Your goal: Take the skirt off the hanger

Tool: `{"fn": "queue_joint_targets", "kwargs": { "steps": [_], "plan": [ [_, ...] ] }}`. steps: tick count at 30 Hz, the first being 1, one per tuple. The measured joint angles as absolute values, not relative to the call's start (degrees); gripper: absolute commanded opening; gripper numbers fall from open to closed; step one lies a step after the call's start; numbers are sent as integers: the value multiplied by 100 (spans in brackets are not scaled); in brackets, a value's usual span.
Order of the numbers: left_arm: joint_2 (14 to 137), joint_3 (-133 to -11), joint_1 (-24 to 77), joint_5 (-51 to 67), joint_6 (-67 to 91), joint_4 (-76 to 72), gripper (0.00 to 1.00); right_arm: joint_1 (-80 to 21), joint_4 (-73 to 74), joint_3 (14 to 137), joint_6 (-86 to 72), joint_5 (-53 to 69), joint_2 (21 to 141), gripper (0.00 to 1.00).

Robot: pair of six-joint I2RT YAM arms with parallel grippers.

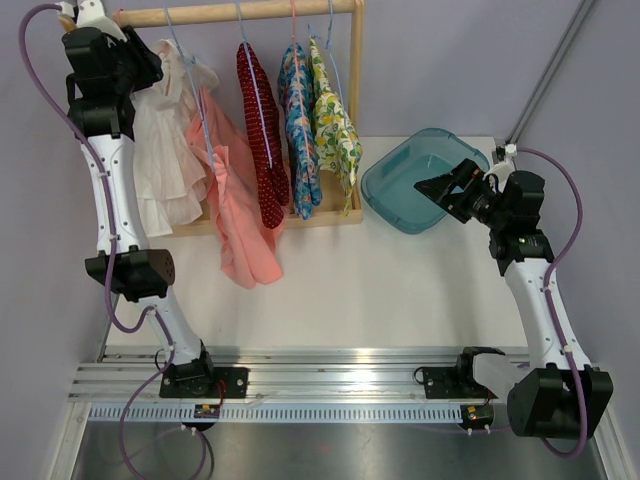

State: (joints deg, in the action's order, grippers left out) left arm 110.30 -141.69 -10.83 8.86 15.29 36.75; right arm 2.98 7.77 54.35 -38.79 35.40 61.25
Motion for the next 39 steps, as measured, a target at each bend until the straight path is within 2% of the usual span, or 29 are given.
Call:
{"fn": "queue_joint_targets", "kwargs": {
  "steps": [2,4,7,21,30,35,39],
  "plan": [
    [11056,-14173,-1083,880,1531,3682,34,298,777,5435,-3879,3538,6141,99],
    [11078,-14173,-1083,873,1520,3693,18,298,777,5435,-3879,3522,6167,99],
    [11100,-14173,-1083,856,1496,3712,0,298,779,5435,-3879,3509,6195,99],
    [11045,-14481,-917,580,1487,3955,0,296,810,5452,-3839,3483,6246,100],
    [10302,-14442,-847,548,1522,3944,0,287,1011,6060,-3723,3369,6525,99],
    [9341,-13756,-552,217,1459,4073,0,36,1570,6904,-3487,3175,6689,99],
    [8829,-13240,-54,-134,1330,4003,0,-952,2296,8344,-3030,2604,7116,99]
  ]
}}
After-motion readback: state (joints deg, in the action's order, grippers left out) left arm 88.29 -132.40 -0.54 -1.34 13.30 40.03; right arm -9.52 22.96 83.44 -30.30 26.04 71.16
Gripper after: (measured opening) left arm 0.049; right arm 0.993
